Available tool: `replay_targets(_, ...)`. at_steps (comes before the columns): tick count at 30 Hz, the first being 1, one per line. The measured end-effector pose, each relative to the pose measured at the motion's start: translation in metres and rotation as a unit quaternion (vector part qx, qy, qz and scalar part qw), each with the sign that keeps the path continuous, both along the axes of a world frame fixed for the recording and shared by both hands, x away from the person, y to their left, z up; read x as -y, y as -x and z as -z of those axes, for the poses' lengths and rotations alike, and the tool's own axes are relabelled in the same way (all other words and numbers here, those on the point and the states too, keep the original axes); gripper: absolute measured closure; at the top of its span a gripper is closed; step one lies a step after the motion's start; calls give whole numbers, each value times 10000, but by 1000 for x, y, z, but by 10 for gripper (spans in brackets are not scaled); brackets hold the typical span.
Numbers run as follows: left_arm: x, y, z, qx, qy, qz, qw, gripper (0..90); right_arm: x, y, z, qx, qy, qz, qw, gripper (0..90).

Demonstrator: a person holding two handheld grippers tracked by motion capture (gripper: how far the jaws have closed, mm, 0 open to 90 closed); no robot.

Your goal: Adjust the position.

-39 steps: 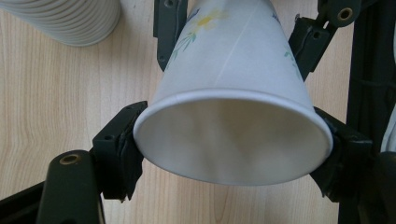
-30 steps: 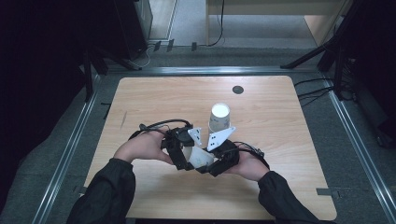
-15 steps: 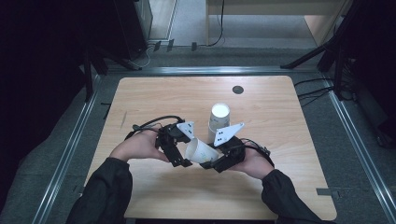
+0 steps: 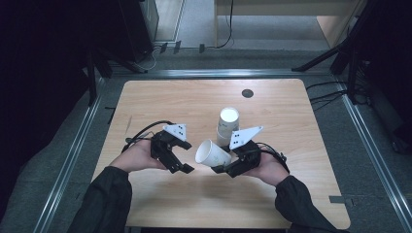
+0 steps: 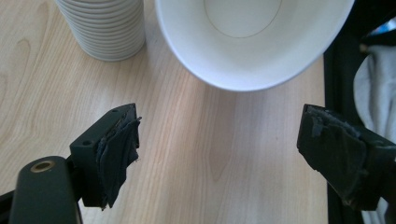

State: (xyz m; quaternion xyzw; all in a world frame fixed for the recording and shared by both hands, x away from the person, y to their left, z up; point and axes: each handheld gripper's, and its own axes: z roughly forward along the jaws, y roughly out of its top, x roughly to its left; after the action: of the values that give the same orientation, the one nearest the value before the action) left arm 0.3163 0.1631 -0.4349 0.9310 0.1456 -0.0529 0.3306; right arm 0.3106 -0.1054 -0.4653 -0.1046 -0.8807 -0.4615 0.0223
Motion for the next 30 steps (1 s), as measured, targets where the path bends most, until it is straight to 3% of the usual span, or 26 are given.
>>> replay_targets(5,-5,2,0,-96,416,-214,9989,140,2,1,-2,-4,-80,4,10000,328)
replay_targets(8,-4,5,1,-7,562,-309,9979,139,3,1,-2,-4,-90,-8,10000,328)
replay_targets(12,1,6,2,34,682,-301,9972,139,4,1,-2,-70,-160,-16,9998,328)
replay_targets(20,7,5,1,-70,931,-331,9951,139,3,0,0,-124,-153,-72,9998,328)
replay_targets(25,10,5,1,-80,1155,-383,9925,139,2,0,-1,-167,-217,-76,9996,328)
replay_targets(30,15,6,3,-41,1204,-378,9920,139,0,0,1,-165,-204,-93,9996,328)
